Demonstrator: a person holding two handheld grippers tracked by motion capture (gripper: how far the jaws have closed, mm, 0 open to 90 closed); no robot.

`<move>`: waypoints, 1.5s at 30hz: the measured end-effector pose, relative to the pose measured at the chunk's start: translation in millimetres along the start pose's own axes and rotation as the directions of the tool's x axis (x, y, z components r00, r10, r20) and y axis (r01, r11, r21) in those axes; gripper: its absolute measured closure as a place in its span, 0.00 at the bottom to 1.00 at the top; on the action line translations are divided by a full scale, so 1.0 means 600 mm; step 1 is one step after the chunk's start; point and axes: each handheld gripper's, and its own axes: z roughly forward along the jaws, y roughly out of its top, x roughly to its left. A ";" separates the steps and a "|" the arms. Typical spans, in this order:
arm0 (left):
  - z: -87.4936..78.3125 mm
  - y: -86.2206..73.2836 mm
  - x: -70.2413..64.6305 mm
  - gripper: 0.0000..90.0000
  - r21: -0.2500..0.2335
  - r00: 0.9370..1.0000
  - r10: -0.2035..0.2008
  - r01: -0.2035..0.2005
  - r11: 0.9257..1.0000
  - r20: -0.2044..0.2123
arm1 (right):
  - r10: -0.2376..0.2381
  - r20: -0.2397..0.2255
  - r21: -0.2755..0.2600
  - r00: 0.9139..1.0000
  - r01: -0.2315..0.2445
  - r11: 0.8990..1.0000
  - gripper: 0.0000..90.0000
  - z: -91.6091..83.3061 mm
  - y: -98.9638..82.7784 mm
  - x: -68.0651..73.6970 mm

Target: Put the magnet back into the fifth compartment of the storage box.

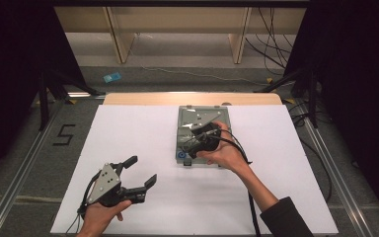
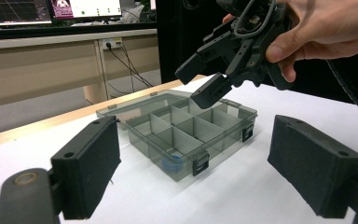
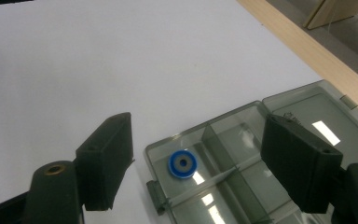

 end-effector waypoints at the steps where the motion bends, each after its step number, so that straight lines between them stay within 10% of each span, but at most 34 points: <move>1: 0.000 0.000 0.000 0.18 0.000 1.000 0.000 0.000 1.000 0.000 | 0.005 -0.016 0.013 1.000 -0.005 1.000 0.29 -0.001 -0.001 0.000; 45: 0.001 -0.001 0.002 0.18 0.007 1.000 -0.005 0.005 1.000 -0.007 | 0.087 0.001 -0.137 0.996 -0.086 0.987 0.24 -0.049 -0.052 0.031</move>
